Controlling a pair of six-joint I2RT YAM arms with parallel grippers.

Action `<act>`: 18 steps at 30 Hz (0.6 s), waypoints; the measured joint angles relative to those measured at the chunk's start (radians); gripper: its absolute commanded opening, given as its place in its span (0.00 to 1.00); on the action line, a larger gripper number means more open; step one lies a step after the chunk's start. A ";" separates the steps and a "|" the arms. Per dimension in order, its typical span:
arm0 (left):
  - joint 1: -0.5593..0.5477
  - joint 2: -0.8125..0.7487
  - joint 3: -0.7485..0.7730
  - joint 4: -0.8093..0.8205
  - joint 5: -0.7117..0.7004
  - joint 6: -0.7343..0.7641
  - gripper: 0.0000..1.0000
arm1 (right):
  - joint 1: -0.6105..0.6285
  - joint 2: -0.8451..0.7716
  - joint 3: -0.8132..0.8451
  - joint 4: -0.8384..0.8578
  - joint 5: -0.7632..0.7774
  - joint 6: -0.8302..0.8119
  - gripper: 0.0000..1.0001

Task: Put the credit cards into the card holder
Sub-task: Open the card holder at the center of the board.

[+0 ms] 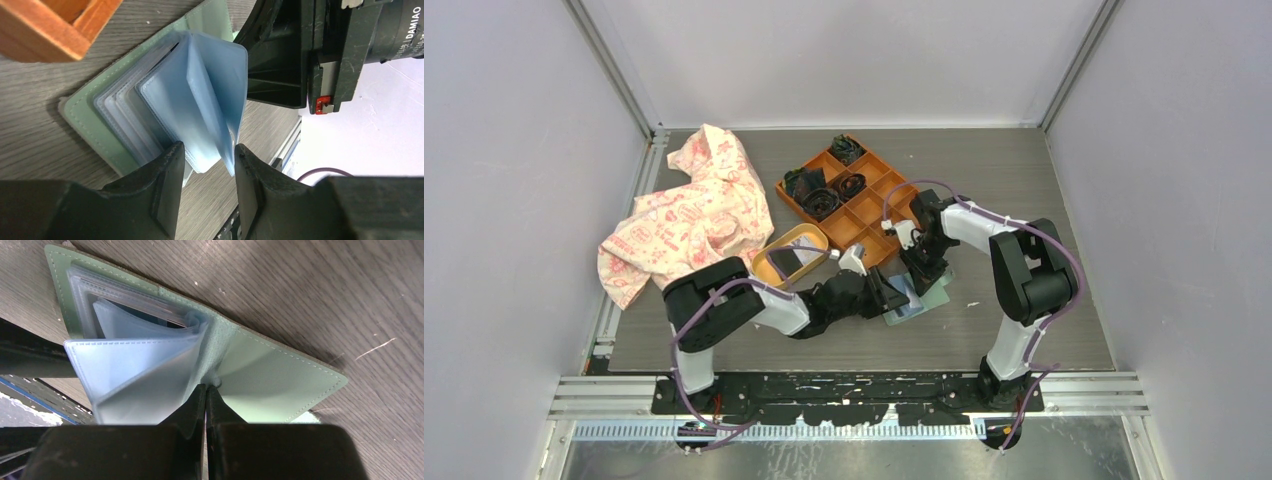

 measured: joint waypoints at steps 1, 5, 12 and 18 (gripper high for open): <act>0.000 0.007 0.006 0.003 0.003 0.000 0.42 | 0.000 0.000 0.000 0.000 0.000 0.000 0.05; 0.011 0.039 0.020 0.042 0.018 0.001 0.43 | 0.000 0.002 0.002 -0.002 -0.001 0.000 0.06; 0.031 0.079 0.037 0.102 0.047 0.026 0.44 | -0.006 0.002 0.003 -0.003 -0.042 0.007 0.23; 0.047 0.115 0.047 0.166 0.058 0.064 0.44 | -0.060 -0.035 0.002 0.000 -0.077 0.021 0.27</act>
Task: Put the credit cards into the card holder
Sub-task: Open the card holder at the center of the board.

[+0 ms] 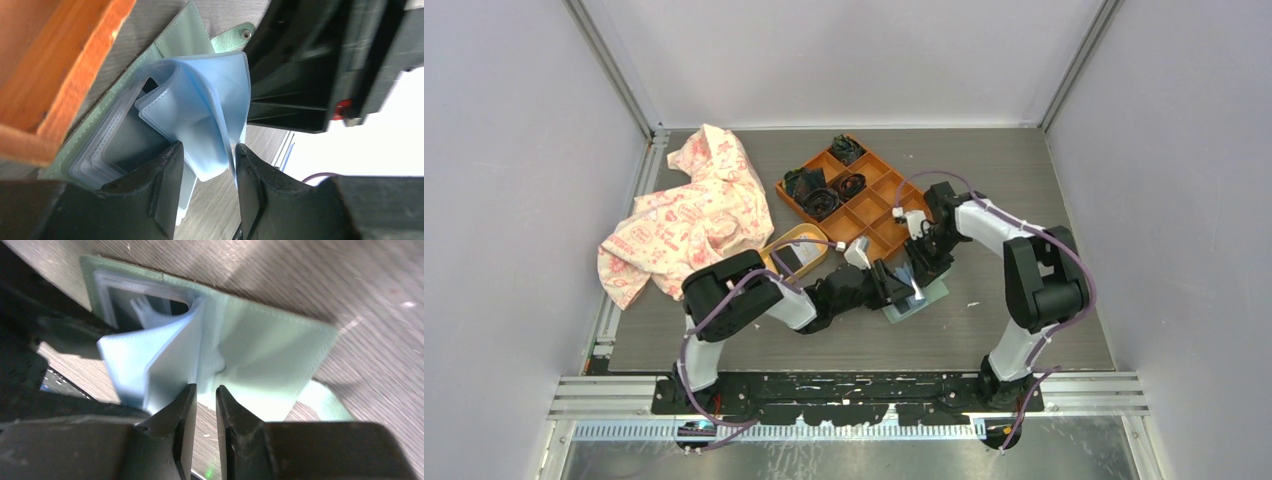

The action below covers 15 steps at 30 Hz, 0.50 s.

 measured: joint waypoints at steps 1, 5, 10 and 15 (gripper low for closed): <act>0.004 0.009 0.005 0.012 0.003 0.005 0.44 | -0.013 -0.021 -0.001 0.002 -0.005 0.005 0.27; 0.021 0.048 0.028 0.061 0.013 0.026 0.44 | -0.048 -0.112 -0.002 0.018 -0.008 0.015 0.29; 0.031 0.092 0.056 0.114 0.031 0.044 0.44 | -0.098 -0.186 -0.011 0.027 -0.023 0.016 0.41; 0.040 0.113 0.074 0.130 0.047 0.048 0.44 | -0.129 -0.248 -0.025 0.001 -0.090 -0.087 0.56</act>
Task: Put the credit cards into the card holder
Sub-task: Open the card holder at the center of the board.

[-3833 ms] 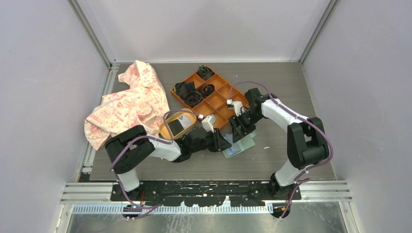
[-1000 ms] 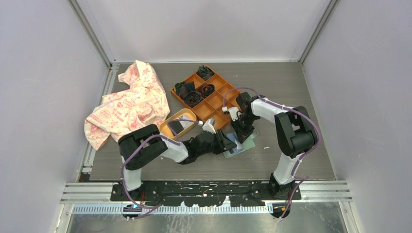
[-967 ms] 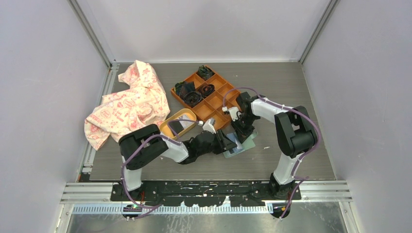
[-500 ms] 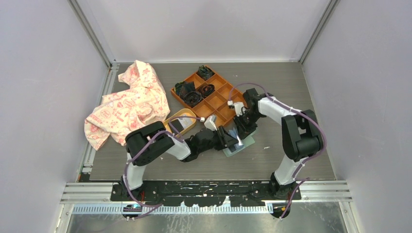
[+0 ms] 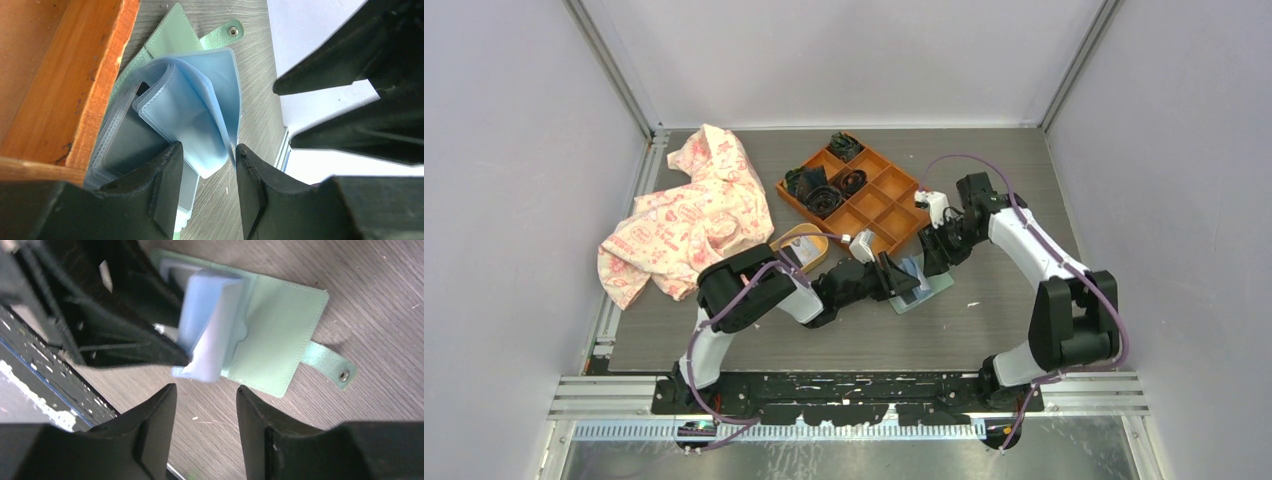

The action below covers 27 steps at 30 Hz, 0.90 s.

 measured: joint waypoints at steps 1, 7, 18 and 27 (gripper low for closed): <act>0.002 0.002 0.002 0.002 0.001 0.000 0.44 | -0.003 -0.023 -0.011 -0.004 -0.013 -0.032 0.59; 0.015 0.017 0.012 0.016 0.011 -0.013 0.44 | -0.003 -0.290 -0.165 0.033 -0.079 -0.280 0.99; 0.022 0.030 0.014 0.037 0.027 -0.035 0.44 | 0.012 -0.506 -0.560 0.340 -0.076 -0.707 0.99; 0.024 0.035 0.015 0.048 0.036 -0.047 0.44 | 0.103 -0.440 -0.597 0.592 0.059 -0.723 0.99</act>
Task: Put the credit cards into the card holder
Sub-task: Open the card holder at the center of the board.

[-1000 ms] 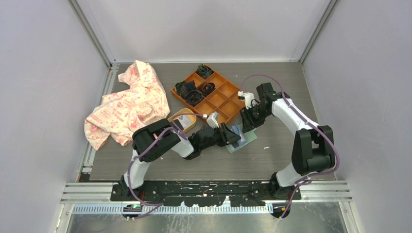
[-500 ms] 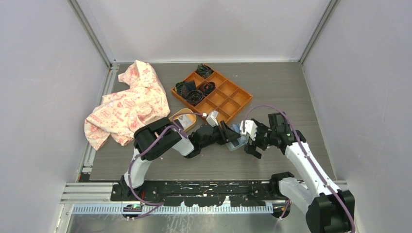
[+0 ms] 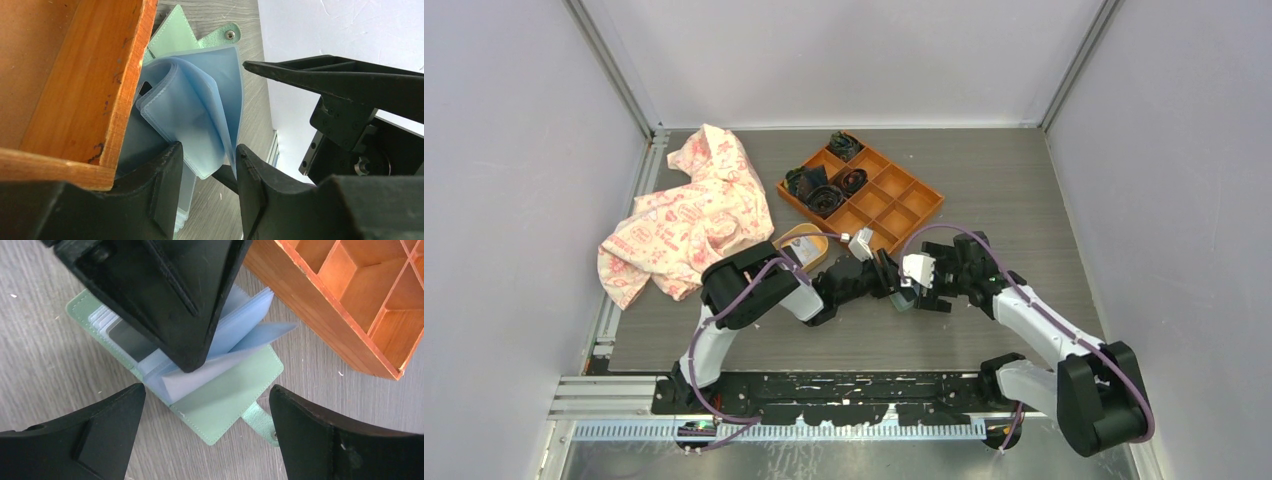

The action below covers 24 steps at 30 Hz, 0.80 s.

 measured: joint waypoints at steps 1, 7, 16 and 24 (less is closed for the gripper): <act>0.000 0.002 0.000 0.002 0.000 -0.003 0.44 | 0.011 0.014 0.000 0.017 0.018 0.002 0.99; 0.002 0.004 0.000 0.006 0.005 -0.007 0.44 | 0.039 0.041 -0.003 0.066 0.092 0.002 0.97; 0.003 0.011 0.003 0.017 0.013 -0.011 0.48 | 0.041 0.040 -0.014 0.127 0.153 0.051 0.92; 0.008 0.011 0.004 0.019 0.027 -0.012 0.49 | 0.041 0.029 -0.014 0.174 0.179 0.134 0.88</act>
